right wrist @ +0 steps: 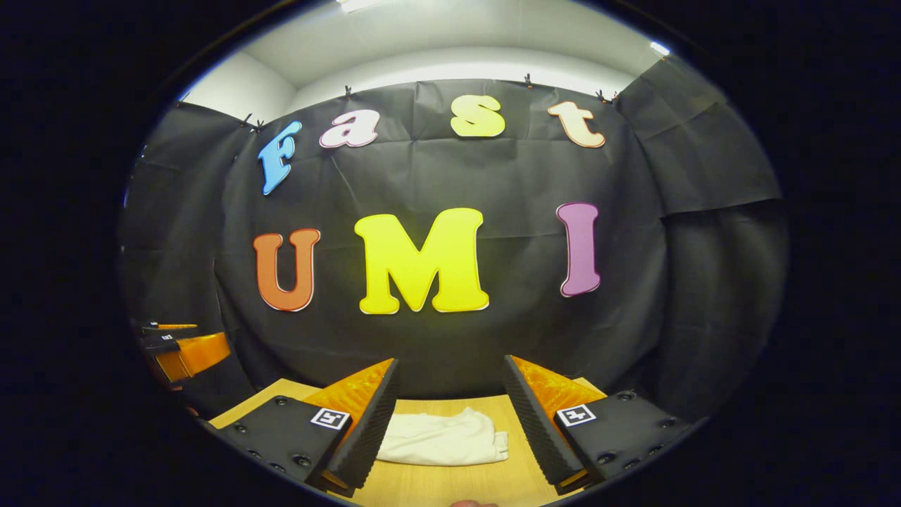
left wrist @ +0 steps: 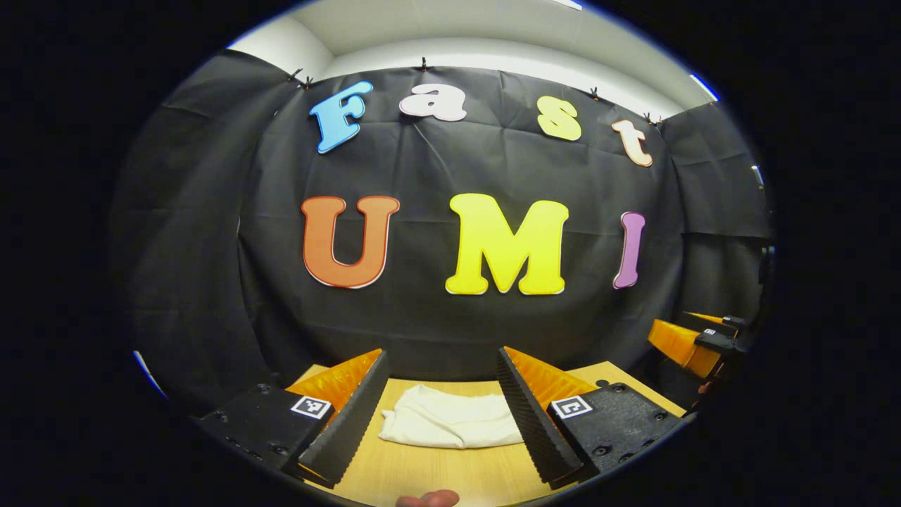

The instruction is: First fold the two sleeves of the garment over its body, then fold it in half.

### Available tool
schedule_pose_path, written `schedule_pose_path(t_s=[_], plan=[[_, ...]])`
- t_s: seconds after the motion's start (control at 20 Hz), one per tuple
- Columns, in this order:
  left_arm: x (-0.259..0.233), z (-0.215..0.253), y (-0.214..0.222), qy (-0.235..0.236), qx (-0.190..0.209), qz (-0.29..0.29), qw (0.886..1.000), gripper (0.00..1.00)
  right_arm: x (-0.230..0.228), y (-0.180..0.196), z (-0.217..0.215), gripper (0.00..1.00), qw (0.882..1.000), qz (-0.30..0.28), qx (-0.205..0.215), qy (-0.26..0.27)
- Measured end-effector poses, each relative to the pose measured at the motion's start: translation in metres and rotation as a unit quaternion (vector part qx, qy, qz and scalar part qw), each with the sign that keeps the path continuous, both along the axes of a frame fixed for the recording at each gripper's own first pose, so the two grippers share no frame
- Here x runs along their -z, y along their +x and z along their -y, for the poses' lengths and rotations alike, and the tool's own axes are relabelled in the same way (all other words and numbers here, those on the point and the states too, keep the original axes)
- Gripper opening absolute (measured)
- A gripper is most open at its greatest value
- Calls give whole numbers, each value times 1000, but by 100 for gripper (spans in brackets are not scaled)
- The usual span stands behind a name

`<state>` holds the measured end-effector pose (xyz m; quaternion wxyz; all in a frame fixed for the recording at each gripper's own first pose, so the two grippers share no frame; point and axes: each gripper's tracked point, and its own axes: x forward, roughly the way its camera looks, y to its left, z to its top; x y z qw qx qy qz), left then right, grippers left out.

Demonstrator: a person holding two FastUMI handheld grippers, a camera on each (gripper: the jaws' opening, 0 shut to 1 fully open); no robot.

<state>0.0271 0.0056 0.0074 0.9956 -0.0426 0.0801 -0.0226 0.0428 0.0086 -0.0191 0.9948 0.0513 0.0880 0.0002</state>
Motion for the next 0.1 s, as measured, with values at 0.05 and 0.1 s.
schedule_pose_path(t_s=[0.05, 0.1], plan=[[-2, 4, -5, -6, 3, 4, 1000, 98, 3, -7, -2, 91, 1000, -4, 2, 7], [-3, 8, -7, -8, 8, 9, 1000, 98, 5, -11, 1, 91, 1000, -7, 8, 12]])
